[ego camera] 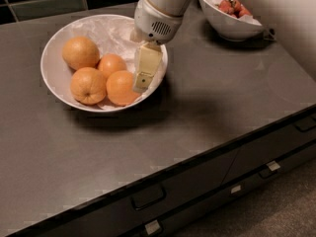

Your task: Pick orange from white bowl

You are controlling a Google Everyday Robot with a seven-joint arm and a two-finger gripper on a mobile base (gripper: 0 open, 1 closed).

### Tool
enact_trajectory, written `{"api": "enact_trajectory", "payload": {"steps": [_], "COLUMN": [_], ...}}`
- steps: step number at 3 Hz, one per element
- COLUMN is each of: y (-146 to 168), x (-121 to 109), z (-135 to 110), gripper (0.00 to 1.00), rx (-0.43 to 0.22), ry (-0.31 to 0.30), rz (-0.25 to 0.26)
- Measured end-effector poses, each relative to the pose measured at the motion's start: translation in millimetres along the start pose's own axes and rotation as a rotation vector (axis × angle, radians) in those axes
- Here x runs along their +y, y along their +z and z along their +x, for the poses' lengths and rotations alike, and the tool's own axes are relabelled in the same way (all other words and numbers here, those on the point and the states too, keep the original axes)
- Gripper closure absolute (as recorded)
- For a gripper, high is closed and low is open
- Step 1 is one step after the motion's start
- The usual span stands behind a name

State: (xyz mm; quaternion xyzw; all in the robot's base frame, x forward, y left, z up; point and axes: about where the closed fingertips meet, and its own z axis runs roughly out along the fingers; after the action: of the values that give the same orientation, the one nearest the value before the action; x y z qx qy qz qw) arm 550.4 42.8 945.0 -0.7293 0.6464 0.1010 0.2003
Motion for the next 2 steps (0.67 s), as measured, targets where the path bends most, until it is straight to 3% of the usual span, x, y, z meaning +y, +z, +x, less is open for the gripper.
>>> {"api": "enact_trajectory", "payload": {"steps": [2], "y": [22.8], "x": [2.8], "z": [-8.2], "gripper": [0.2], "rx": [-0.024], "ry": [0.004], "rz": [-0.024]}}
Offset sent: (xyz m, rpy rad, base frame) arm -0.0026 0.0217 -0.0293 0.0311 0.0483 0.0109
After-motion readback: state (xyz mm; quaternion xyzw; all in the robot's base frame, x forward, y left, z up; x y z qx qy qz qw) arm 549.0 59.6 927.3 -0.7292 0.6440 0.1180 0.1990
